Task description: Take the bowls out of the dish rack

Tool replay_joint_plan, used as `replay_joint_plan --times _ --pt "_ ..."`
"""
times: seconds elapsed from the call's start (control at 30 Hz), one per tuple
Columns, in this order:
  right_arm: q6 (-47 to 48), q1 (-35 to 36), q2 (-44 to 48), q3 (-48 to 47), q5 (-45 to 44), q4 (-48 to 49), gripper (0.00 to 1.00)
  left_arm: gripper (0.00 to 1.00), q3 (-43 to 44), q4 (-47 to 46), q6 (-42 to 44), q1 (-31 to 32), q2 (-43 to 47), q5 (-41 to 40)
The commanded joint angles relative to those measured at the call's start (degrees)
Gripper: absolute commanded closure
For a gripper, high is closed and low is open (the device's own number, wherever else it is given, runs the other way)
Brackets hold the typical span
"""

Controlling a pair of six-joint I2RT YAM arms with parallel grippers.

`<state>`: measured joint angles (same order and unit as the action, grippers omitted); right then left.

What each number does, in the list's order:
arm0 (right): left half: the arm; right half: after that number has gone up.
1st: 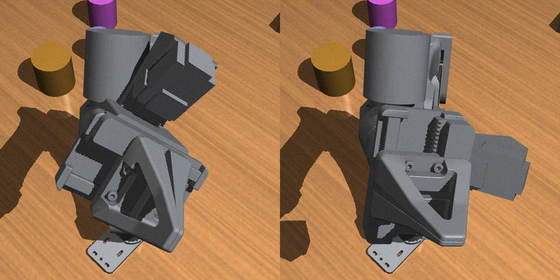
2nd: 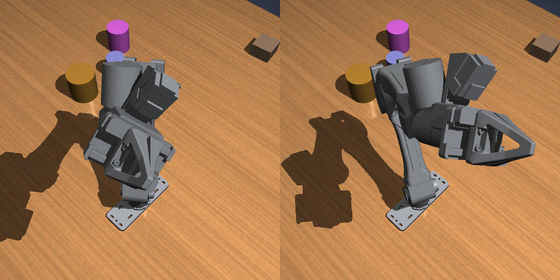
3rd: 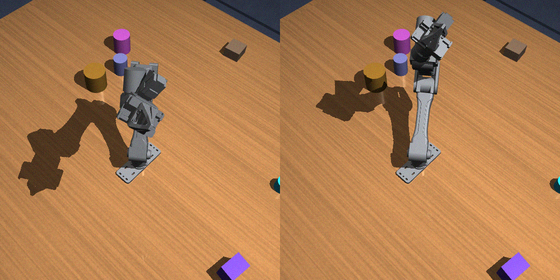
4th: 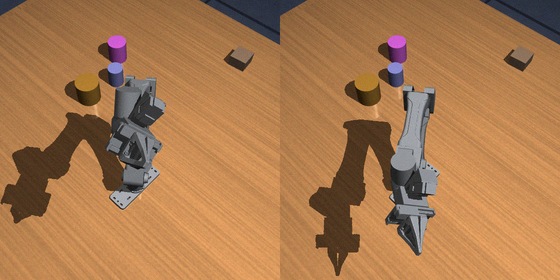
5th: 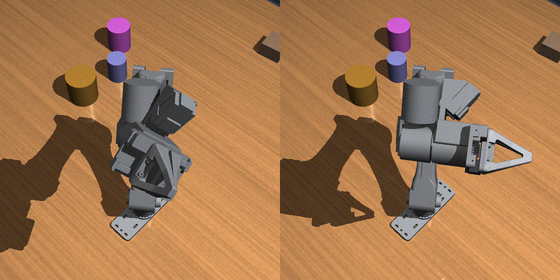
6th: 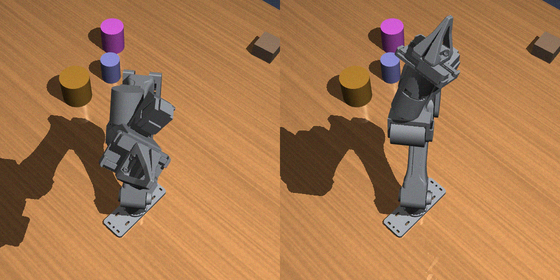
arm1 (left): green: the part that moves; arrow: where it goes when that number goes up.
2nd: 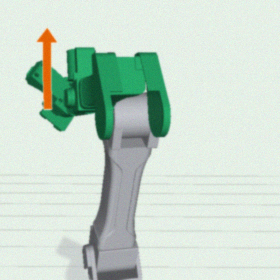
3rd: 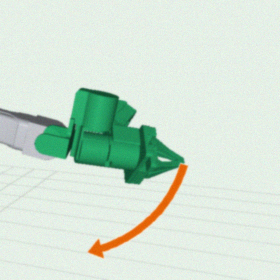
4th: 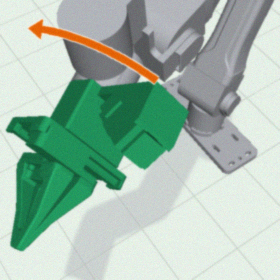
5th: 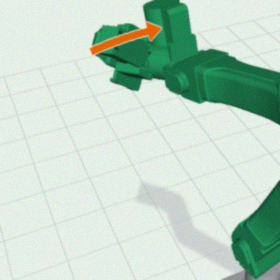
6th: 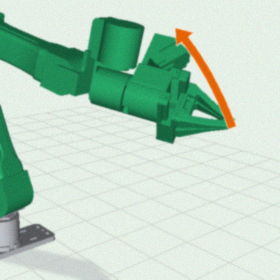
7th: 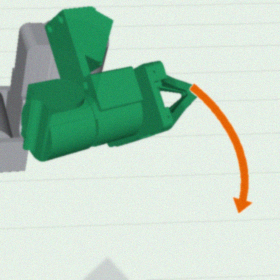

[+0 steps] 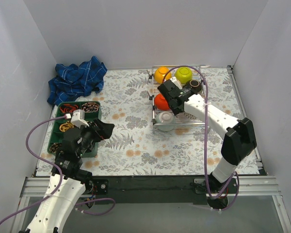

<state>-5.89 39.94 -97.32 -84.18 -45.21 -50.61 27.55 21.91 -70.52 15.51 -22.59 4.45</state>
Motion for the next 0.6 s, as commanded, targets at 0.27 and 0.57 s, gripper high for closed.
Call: replay_joint_plan --times 0.27,0.57 --pt "-4.7 0.1 17.2 -0.2 23.6 7.9 0.85 0.02 6.3 -8.9 -1.5 0.4 -15.9 18.9" --pt "-15.5 0.2 32.4 14.1 50.0 33.6 0.85 0.02 12.1 -20.1 -4.4 7.2 -30.9 23.6"
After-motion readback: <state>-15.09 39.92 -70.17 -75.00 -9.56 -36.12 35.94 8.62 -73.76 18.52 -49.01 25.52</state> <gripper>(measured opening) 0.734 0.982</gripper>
